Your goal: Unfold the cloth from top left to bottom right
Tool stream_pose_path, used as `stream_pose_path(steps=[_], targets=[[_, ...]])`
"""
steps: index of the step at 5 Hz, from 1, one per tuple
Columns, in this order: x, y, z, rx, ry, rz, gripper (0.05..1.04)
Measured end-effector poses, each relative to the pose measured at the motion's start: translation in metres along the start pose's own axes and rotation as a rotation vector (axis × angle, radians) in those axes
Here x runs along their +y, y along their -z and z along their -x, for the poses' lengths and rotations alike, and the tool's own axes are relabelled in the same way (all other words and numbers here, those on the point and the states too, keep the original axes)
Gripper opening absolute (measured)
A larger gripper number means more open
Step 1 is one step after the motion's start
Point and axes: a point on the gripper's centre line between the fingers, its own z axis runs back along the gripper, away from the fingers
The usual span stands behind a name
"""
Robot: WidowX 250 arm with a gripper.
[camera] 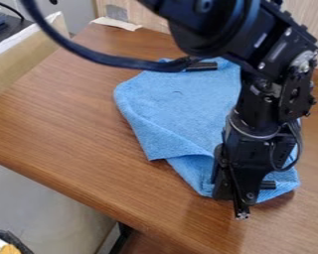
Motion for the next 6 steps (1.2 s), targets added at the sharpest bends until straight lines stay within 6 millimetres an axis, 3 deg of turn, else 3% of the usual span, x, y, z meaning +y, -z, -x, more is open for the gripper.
stream_pose_path(steps=[2,3,6], targets=[[0.007,-0.004,-0.001,0.007,-0.015,-0.033,0.842],[0.01,-0.009,-0.005,0.004,-0.012,-0.039,1.01],[0.02,-0.054,-0.018,-0.036,0.006,-0.065,1.001]])
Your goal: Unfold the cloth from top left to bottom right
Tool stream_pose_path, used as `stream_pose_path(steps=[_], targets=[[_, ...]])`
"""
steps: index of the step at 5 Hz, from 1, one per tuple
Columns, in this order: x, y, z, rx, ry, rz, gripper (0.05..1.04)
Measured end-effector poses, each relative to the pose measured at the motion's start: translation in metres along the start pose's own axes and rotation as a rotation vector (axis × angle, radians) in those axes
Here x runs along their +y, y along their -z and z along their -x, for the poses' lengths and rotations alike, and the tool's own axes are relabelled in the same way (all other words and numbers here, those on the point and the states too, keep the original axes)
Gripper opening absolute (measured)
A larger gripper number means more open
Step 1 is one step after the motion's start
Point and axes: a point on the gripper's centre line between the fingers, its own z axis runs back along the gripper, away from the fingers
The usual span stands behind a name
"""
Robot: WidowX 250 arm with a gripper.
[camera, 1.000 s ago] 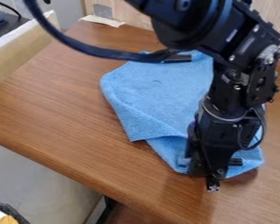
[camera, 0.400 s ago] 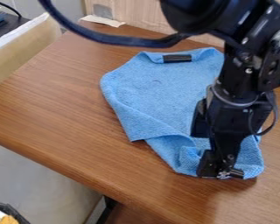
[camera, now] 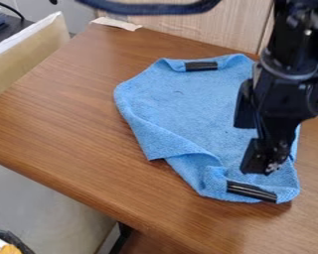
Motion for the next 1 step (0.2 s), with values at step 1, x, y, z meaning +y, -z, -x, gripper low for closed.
stream_pose_path(steps=[1], targets=[[0.0033,-0.0128,0.0027,-0.013,-0.023,-0.011,1.001]])
